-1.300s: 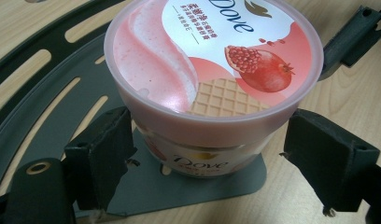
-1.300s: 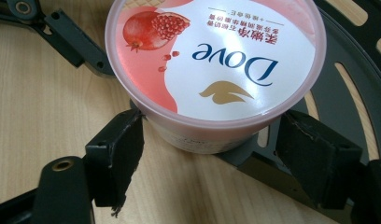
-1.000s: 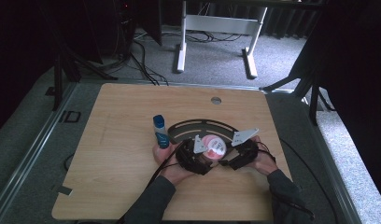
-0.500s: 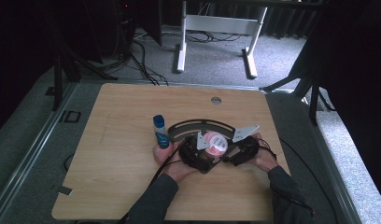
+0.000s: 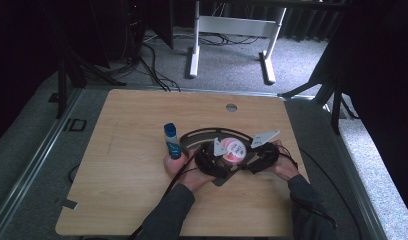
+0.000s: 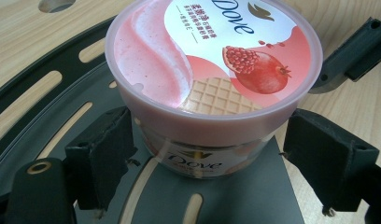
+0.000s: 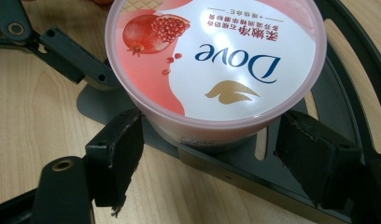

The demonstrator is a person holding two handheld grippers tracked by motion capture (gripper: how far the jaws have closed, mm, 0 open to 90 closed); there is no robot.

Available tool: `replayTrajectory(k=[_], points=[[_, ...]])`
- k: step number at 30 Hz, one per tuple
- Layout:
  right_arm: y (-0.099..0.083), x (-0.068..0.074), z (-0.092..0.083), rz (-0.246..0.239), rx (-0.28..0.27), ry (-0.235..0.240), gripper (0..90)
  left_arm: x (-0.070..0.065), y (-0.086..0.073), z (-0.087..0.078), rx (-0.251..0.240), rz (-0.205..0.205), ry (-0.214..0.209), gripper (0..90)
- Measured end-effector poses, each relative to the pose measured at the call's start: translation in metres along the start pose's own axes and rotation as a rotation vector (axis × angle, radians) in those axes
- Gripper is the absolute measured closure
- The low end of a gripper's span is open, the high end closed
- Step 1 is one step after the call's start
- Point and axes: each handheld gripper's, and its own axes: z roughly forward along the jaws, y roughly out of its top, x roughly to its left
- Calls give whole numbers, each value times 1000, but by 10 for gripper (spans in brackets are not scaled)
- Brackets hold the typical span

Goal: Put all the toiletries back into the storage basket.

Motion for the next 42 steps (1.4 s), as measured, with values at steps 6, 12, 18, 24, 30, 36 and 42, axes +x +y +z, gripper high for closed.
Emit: replayTrajectory(k=[6,12,18,24,30,36,42], points=[[-1,-3,-2,8,-2,-9,236,0,3,4,-6,-11,-1,167],[-2,-8,-4,18,-1,-19,236,2,7,8,-13,-20,1,170],[-4,-13,-4,34,4,-25,237,4,8,15,-12,-26,-2,175],[-5,-18,-5,44,9,-37,239,5,13,21,-8,-30,-1,175],[-7,-24,-5,72,0,-50,239,10,17,27,-14,-46,-12,174],[-7,-27,-3,75,18,-61,239,12,16,34,-6,-64,-22,175],[-7,-27,-2,74,29,-67,246,13,15,35,-3,-77,-29,174]])
